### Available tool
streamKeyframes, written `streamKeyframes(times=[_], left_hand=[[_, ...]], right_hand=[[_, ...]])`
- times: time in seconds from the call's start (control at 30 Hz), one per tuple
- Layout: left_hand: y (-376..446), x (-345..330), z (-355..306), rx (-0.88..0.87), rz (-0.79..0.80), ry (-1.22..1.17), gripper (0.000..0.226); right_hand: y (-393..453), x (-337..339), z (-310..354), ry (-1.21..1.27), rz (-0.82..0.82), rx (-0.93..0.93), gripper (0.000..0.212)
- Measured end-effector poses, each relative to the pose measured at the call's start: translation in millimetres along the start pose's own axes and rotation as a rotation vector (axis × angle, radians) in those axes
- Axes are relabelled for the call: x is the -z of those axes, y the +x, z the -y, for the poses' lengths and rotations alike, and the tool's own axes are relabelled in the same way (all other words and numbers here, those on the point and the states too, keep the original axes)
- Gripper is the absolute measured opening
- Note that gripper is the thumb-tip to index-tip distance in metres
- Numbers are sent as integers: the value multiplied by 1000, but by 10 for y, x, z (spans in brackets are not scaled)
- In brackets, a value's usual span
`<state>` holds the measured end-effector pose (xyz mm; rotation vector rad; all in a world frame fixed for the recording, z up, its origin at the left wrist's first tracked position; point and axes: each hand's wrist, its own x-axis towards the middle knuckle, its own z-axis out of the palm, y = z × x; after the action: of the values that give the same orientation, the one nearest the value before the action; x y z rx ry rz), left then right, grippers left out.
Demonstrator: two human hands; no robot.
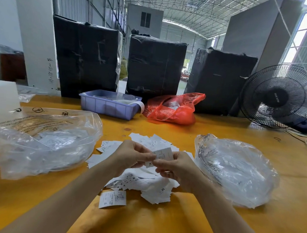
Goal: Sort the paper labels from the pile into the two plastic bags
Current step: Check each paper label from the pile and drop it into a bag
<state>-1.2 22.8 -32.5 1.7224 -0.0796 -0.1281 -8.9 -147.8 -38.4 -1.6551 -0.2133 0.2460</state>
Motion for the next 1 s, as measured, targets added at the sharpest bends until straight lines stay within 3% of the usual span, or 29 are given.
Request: streamKeyframes(times=[0.13, 0.3, 0.43, 0.6, 0.8, 1.0], left_hand=[[21, -31, 29, 2, -80, -144, 14], [25, -77, 63, -4, -119, -230, 12], [24, -71, 68, -23, -138, -247, 10], [13, -41, 19, 21, -151, -305, 33], [18, -36, 17, 29, -187, -284, 30], [19, -30, 24, 61, -211, -275, 25]], right_hand=[[40, -49, -40, -143, -269, 269, 37], [75, -137, -117, -422, -305, 482, 21], [76, -154, -133, -450, -230, 472, 18], [80, -94, -118, -397, -210, 432, 8], [71, -115, -105, -237, -98, 352, 15], [88, -73, -95, -240, -281, 353, 10]])
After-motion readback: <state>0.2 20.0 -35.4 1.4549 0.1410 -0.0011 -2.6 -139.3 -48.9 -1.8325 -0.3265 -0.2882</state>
